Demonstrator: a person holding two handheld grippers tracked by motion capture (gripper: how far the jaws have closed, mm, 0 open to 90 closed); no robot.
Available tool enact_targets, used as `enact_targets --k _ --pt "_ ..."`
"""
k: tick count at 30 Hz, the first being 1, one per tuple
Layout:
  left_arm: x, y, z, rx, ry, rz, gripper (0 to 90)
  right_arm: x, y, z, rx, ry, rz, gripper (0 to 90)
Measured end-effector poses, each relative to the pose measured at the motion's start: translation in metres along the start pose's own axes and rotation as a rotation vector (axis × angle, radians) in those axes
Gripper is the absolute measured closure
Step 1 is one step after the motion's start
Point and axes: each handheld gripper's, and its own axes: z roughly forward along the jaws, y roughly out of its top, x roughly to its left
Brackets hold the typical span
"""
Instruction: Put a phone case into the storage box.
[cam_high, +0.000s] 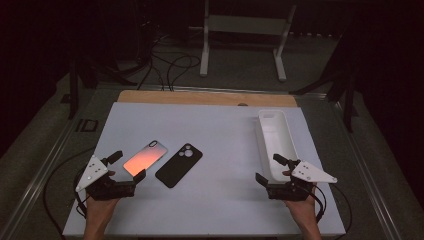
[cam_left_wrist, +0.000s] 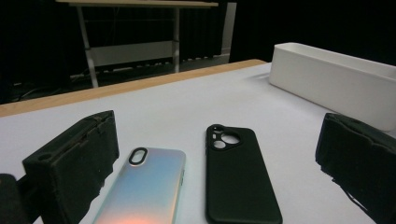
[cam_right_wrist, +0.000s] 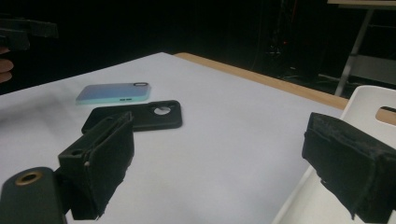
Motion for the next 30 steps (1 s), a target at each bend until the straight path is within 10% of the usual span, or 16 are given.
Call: enact_targets --k 21,30 --pt "0.019 0.027 -0.002 0.075 0.068 -0.001 0.1 0.004 0.002 0.004 0.015 -0.005 -0.021 9.1" --pt "0.034 0.034 0.006 0.185 0.118 0.029 0.0 0.000 0.005 0.003 0.015 -0.015 -0.014 9.0"
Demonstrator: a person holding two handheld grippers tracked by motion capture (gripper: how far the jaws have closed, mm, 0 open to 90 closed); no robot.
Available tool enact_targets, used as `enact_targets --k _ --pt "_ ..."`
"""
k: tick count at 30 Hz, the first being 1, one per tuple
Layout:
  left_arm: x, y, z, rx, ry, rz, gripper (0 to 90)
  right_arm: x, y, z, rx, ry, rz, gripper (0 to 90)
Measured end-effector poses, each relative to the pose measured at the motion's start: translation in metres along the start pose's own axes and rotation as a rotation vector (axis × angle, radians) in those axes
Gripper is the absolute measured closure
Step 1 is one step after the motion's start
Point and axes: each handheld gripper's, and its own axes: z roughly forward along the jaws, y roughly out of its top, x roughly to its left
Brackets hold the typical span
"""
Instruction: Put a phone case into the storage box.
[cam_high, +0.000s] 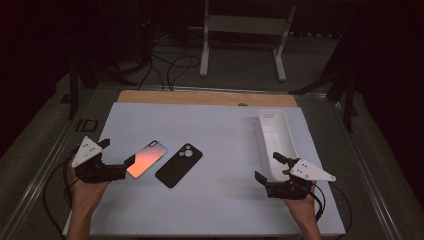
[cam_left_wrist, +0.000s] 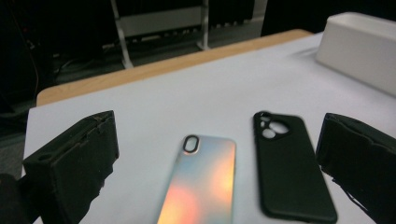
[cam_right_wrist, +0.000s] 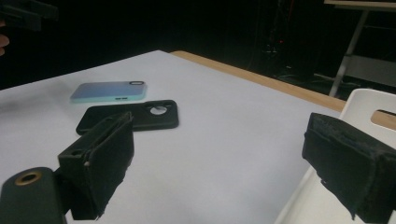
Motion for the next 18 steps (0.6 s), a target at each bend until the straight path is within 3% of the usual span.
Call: enact_targets --k 7,18 --pt "0.003 0.003 0.014 0.080 0.000 0.055 0.0 0.000 0.001 0.000 0.008 -0.008 -0.006 8.4" --pt "0.008 0.003 0.034 0.191 -0.013 0.095 0.0 -0.001 0.003 0.000 0.008 -0.010 -0.016 8.4"
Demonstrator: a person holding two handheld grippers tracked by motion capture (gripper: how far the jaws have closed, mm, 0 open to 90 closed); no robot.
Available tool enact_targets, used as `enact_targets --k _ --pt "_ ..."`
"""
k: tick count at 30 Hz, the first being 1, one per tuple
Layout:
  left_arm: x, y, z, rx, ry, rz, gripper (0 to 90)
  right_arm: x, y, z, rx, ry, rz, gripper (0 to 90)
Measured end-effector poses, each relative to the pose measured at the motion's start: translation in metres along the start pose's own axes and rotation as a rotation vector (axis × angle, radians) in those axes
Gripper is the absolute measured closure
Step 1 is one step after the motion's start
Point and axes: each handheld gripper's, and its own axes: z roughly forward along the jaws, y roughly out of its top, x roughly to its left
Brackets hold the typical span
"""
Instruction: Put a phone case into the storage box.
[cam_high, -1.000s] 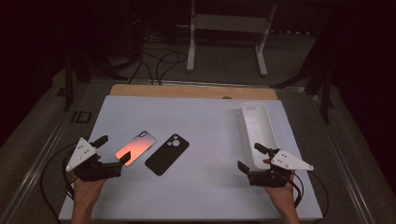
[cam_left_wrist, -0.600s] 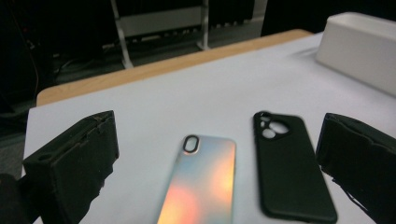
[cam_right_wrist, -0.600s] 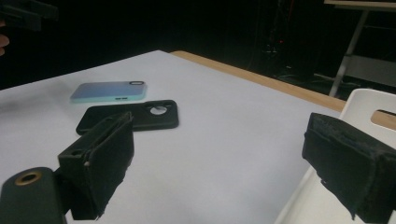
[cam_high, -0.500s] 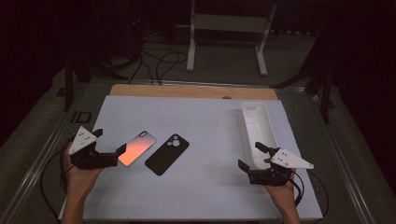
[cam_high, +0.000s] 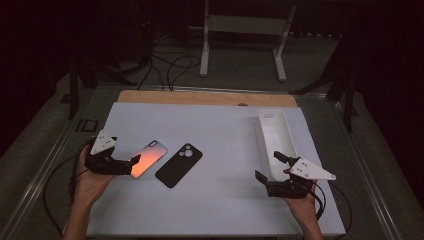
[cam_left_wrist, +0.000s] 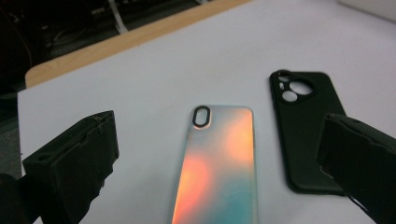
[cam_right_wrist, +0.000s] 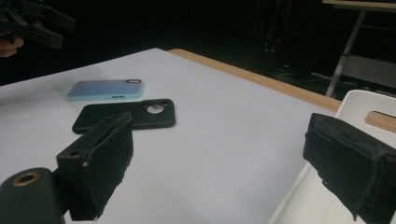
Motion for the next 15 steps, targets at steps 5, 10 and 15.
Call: enact_targets --k 5,10,15 --pt "0.002 0.000 0.012 0.049 -0.001 0.017 0.0 -0.001 0.001 -0.001 -0.001 0.002 -0.006 8.4" --pt "0.004 -0.002 0.021 0.079 -0.004 0.026 0.0 -0.001 0.001 -0.001 0.005 0.000 -0.010 8.4" --pt "0.005 -0.003 0.028 0.097 -0.007 0.034 0.0 -0.001 0.002 -0.001 0.004 0.000 -0.009 8.4"
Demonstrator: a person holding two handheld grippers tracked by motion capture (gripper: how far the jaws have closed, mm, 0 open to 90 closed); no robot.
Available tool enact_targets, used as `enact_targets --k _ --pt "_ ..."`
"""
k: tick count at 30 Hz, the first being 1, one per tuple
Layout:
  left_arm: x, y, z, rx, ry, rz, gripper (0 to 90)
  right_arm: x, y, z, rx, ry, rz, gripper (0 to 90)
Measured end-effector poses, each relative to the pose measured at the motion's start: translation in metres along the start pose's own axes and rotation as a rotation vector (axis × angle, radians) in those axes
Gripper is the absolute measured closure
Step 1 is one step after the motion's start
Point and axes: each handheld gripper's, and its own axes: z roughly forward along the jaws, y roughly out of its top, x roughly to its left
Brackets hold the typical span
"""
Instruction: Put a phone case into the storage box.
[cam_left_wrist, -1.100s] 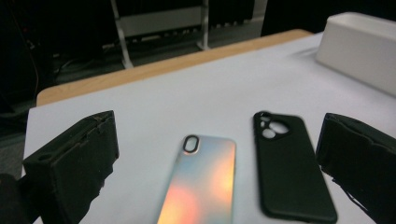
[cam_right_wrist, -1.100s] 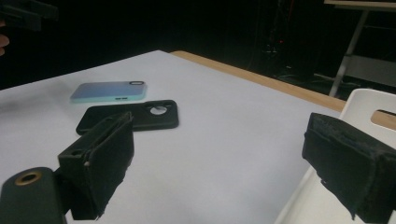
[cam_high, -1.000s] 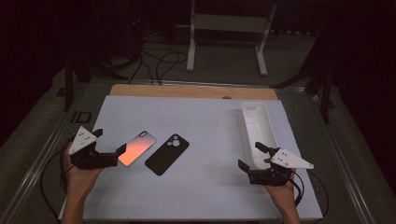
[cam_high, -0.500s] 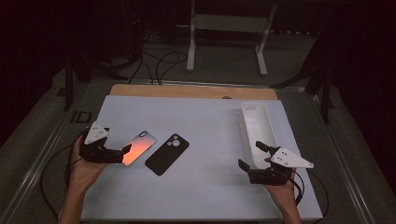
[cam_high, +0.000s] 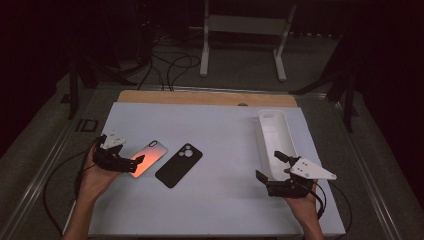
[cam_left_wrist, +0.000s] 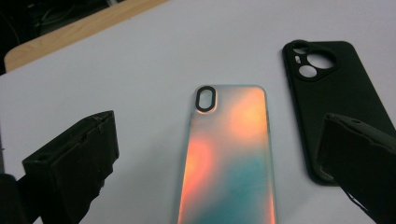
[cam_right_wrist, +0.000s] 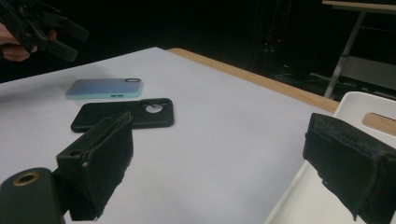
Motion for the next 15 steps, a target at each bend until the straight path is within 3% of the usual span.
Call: enact_targets --k 15 --pt "0.004 -0.003 0.017 0.087 -0.016 0.017 0.0 -0.002 0.001 -0.003 -0.013 -0.010 0.005 8.4"
